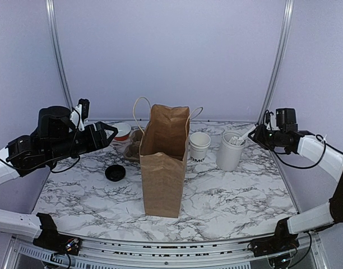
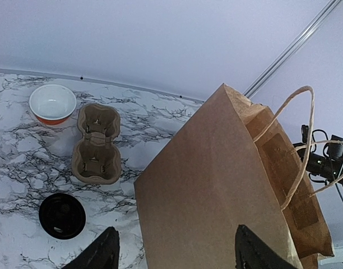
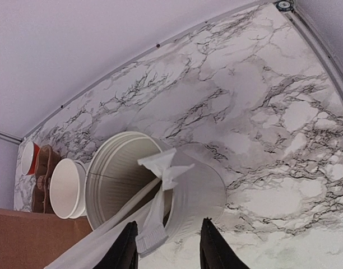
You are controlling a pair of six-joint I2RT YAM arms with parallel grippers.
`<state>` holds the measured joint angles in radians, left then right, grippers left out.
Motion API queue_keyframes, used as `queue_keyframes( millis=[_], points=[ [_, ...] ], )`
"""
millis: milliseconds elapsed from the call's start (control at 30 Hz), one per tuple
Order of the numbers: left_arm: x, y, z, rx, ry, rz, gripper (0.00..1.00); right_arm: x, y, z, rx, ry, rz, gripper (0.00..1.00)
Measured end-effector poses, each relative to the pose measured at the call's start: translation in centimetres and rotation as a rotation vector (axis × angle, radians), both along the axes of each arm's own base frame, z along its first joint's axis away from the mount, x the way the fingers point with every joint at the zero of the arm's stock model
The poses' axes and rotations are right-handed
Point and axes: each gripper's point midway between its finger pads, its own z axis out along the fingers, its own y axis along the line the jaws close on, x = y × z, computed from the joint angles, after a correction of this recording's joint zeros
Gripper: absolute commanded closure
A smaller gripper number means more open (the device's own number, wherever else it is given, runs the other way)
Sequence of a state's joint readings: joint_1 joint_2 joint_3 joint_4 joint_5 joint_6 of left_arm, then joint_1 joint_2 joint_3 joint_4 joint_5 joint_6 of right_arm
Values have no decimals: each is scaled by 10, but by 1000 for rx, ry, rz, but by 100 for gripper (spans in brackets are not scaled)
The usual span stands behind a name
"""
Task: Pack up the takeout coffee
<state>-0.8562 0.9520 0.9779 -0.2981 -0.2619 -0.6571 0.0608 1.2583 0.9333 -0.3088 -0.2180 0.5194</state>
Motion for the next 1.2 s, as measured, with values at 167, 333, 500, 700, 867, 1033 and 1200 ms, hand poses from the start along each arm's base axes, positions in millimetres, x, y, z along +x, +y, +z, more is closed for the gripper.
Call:
queue_keyframes(
  millis=[167, 333, 500, 700, 867, 1033, 1200],
  points=[
    [0, 0, -3, -1, 10, 3, 29, 4, 10, -10, -47, 15, 12, 68],
    [0, 0, -3, -1, 10, 3, 29, 10, 14, -15, -88, 25, 5, 73],
    [0, 0, -7, 3, 15, 3, 29, 17, 12, 0, -118, -13, -14, 80],
    [0, 0, -10, 6, 22, 1, 29, 26, 14, 18, -143, -53, -16, 88],
    [-1, -1, -10, 4, 24, -4, 29, 25, 15, 18, -155, -49, -12, 91],
    [-2, -2, -10, 2, 26, -11, 29, 22, 15, 14, -161, -29, -10, 84],
    [-2, -2, -10, 2, 26, -12, 30, 20, 17, 13, -160, -17, -1, 79]
  ],
)
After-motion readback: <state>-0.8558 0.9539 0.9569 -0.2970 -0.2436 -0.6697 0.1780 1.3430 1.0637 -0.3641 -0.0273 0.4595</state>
